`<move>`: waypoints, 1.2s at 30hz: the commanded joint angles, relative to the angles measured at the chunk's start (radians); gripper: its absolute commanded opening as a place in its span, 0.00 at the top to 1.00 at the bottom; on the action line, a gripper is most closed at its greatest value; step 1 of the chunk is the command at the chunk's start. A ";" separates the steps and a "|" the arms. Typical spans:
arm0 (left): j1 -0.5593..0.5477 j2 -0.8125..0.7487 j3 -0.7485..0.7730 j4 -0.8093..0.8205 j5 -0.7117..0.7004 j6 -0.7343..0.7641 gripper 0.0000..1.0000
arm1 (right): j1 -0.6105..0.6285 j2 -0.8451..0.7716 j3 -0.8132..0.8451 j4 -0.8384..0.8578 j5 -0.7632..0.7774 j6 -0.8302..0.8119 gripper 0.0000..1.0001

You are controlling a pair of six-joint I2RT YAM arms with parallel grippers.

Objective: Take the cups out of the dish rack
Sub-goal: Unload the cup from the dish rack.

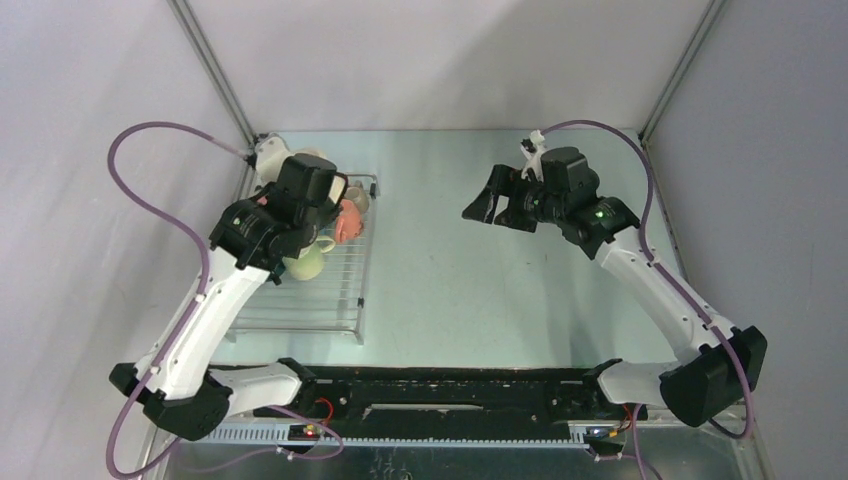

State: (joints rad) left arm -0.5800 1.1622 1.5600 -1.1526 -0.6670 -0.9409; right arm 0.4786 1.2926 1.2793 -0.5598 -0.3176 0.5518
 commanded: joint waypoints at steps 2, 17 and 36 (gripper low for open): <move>-0.021 0.024 0.062 0.212 0.078 0.028 1.00 | -0.049 -0.044 -0.046 0.120 -0.101 0.118 0.04; -0.041 0.061 -0.075 0.548 0.412 -0.101 1.00 | -0.106 -0.024 -0.178 0.591 -0.294 0.431 0.05; -0.041 0.079 -0.333 0.962 0.759 -0.355 1.00 | -0.081 0.123 -0.177 0.905 -0.383 0.547 0.23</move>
State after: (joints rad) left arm -0.6163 1.2591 1.2396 -0.4438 0.0158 -1.2324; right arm 0.4023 1.3823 1.0962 0.2245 -0.6449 1.0473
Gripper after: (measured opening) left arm 0.235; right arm 0.791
